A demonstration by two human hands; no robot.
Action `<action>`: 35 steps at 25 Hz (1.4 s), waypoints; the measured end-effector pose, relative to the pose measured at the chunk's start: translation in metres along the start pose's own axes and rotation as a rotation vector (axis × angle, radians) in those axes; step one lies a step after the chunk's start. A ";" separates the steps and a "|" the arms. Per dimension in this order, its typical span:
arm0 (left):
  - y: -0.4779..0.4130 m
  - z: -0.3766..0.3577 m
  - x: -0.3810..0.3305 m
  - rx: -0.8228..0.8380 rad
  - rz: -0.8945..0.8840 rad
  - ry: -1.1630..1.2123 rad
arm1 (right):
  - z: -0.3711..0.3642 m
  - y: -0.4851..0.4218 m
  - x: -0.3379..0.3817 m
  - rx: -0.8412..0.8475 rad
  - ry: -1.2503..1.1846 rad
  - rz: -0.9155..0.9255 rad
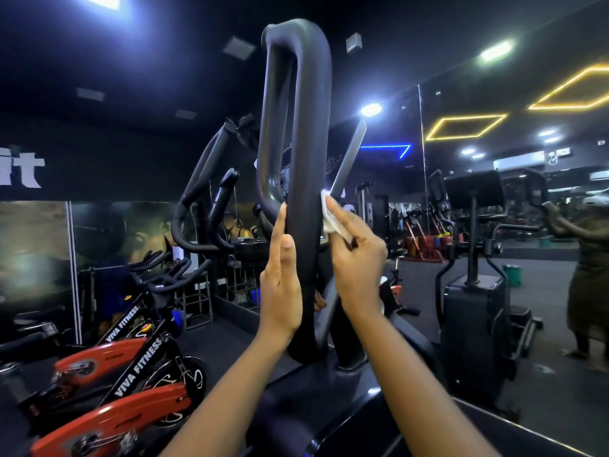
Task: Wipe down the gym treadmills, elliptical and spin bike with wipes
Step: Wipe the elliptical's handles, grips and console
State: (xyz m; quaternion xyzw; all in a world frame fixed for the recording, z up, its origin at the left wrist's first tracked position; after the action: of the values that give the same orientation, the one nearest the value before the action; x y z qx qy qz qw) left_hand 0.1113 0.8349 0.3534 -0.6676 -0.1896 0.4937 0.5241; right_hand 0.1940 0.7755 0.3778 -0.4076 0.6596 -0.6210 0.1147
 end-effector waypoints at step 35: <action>0.005 0.096 -0.008 0.045 0.452 0.229 | -0.059 0.016 0.137 0.211 0.686 -0.058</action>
State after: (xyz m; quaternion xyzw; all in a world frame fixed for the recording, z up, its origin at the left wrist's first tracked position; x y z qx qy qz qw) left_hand 0.0238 0.8759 0.3563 -0.7328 0.0359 0.5234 0.4333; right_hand 0.0610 0.7235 0.4239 -0.1800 0.5803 -0.7892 -0.0895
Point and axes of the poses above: each hand's wrist, its own y-axis away from the middle knuckle, its own z-axis out of the back of the hand, x = y × z, the point moved 2 cm from there along -y, towards the middle knuckle, and after that the axes turned 6 degrees about x, right-handed, at the moved point
